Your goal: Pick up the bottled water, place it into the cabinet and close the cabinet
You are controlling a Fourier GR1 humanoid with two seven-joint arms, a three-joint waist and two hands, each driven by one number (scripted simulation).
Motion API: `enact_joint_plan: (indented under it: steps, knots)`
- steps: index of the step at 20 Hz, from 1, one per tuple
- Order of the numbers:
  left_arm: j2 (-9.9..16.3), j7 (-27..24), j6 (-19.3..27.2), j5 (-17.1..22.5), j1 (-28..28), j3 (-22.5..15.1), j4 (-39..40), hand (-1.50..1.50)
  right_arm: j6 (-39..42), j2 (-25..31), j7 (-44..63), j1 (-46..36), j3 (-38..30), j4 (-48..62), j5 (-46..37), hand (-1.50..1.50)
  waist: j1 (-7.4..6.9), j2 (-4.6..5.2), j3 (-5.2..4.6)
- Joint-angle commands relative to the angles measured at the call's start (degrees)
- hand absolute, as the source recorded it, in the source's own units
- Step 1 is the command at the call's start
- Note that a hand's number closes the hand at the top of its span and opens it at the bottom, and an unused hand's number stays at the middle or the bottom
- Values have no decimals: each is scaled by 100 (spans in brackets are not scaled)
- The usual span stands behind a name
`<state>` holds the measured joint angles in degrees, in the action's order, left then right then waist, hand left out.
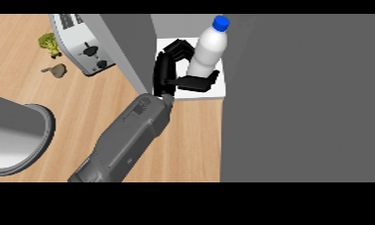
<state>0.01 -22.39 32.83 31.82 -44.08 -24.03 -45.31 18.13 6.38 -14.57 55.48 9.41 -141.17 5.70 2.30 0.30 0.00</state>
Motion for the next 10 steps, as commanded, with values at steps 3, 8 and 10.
enact_joint_plan:
  steps: [3,8,10]
  knots:
    - [-1,20,34,171,-964,387,1348,150,168,79,214,239,-46,-538,520,-150,108,33,-3]
    - [274,91,76,-336,-1547,284,2262,150,235,182,229,-4,-478,-432,816,-150,136,72,1]
    - [120,21,288,-383,-1550,350,2696,150,309,135,88,8,-393,-224,687,-150,166,75,1]
